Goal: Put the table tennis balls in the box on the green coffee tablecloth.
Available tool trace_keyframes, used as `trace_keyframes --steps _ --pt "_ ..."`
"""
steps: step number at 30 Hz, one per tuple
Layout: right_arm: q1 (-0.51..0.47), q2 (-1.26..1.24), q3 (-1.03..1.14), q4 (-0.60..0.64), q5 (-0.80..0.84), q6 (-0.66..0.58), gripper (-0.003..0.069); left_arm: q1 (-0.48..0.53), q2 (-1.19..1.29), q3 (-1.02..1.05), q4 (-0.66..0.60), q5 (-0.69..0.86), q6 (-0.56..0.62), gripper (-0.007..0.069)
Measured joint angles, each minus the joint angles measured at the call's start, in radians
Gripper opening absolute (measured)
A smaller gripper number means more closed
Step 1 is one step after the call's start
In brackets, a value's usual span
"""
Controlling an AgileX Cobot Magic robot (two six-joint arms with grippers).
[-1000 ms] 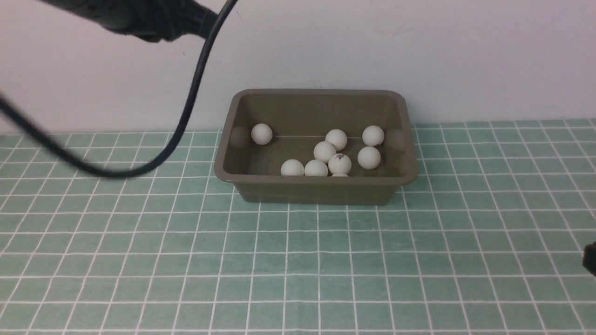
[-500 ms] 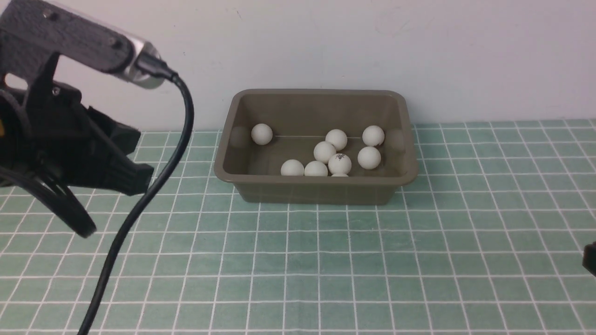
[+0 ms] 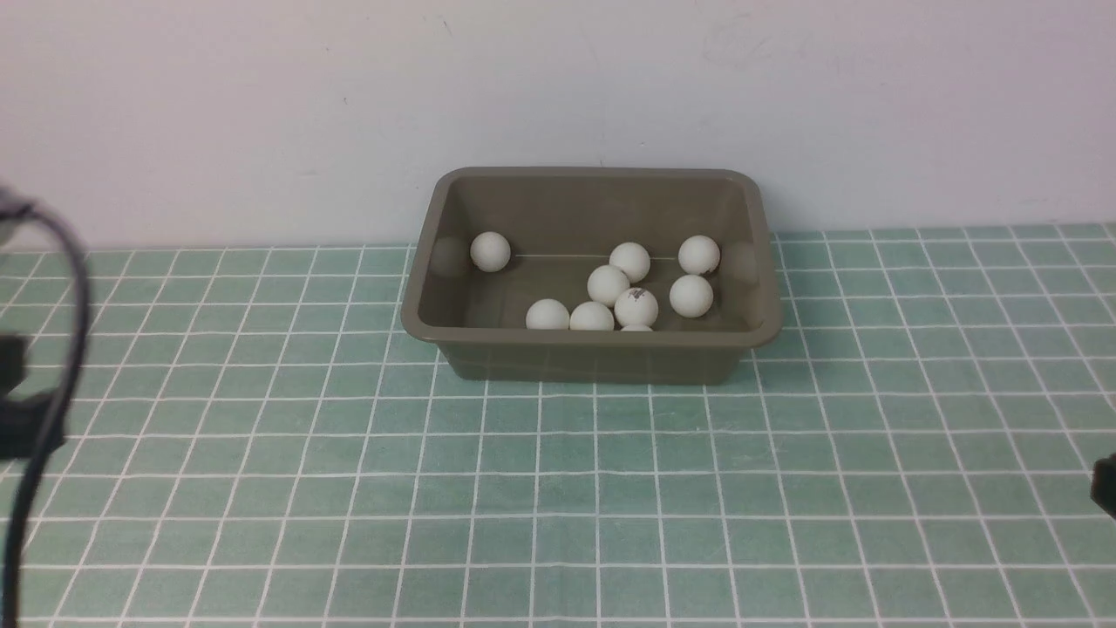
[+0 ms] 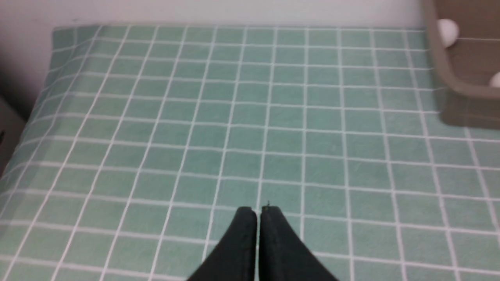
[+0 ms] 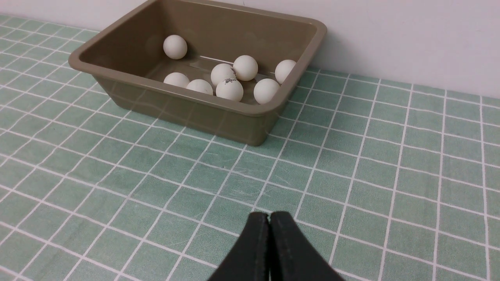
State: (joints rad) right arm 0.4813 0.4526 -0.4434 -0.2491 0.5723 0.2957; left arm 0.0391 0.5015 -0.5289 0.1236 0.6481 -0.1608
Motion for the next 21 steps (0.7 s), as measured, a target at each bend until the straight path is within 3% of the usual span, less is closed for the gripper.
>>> trace_keyframes --steps 12,21 --pt "0.000 0.000 0.001 -0.001 0.000 0.000 -0.0016 0.039 -0.472 0.327 0.006 -0.054 -0.011 -0.0004" --pt "0.000 0.000 0.002 -0.001 0.016 0.000 -0.0016 0.039 -0.513 0.468 0.033 -0.141 -0.011 -0.0004"
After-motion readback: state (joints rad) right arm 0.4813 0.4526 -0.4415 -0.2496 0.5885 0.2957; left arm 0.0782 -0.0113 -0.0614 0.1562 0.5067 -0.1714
